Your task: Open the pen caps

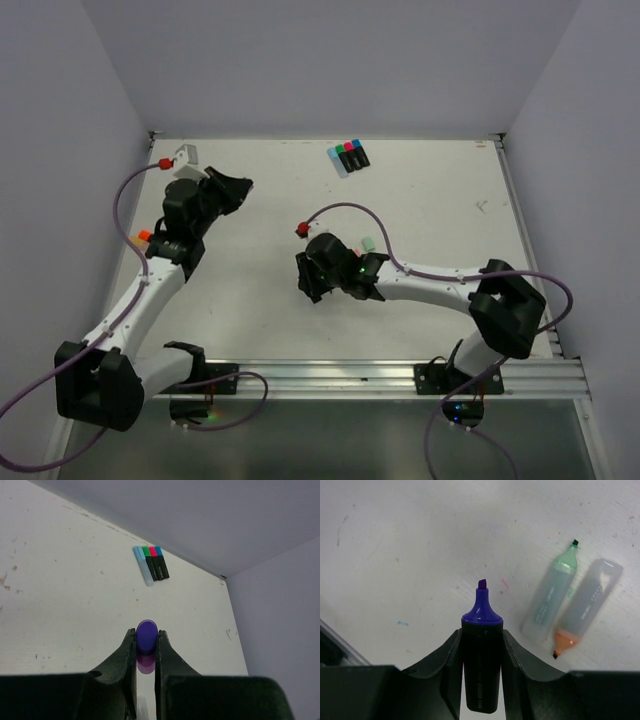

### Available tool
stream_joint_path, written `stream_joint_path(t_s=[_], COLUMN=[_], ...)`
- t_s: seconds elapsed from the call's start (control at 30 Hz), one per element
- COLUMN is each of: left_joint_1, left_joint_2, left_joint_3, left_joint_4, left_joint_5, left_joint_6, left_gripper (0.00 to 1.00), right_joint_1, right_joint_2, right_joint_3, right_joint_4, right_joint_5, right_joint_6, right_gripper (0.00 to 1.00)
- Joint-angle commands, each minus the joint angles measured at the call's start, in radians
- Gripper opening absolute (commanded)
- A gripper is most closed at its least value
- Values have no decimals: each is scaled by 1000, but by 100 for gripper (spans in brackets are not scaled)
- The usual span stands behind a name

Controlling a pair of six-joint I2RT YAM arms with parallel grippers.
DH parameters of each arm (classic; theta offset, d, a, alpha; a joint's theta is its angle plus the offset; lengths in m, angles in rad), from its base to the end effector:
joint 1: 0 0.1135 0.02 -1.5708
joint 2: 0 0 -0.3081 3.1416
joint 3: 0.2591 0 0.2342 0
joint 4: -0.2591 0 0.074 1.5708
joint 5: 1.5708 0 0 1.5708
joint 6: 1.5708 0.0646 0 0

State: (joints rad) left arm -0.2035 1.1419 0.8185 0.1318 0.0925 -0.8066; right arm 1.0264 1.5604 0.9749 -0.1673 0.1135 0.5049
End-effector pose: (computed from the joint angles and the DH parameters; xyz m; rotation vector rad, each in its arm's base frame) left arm 0.2548 -0.0587 0.3523 -0.4775 1.7709 -0.8056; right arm 0.1821 0.2866 0.2520 -0.5628 2.3389 0.6239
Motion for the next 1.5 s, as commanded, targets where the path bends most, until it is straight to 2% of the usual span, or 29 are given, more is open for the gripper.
stream_joint_path(t_s=[0.0,0.23,0.63,0.93,1.03,1.07,1.17,1.47], left_joint_1=[3,3,3,3,3,3,3,3], left_joint_2=[-106,-215,-217,-225,-219,-217,-209,-182], left_joint_3=[-51,-91,-128,-134,-137,-137,-137,-125], left_joint_4=[-59,-130,-95,-104,-103,-97,-92,-80], left_joint_5=[-21,16,128,139,144,147,151,173], left_joint_6=[67,84,37,52,53,53,52,47], left_gripper=[0,0,0,0,0,0,0,0], right_joint_1=[1,1,0,1,1,0,0,0], right_joint_2=[111,240,342,382,374,371,357,248], right_joint_3=[83,157,240,245,234,229,214,183], right_joint_4=[49,78,28,18,32,34,40,42], right_joint_5=[18,55,130,180,181,180,183,198], right_joint_6=[14,30,37,31,24,23,23,7], right_gripper=[0,2,17,19,33,40,50,56])
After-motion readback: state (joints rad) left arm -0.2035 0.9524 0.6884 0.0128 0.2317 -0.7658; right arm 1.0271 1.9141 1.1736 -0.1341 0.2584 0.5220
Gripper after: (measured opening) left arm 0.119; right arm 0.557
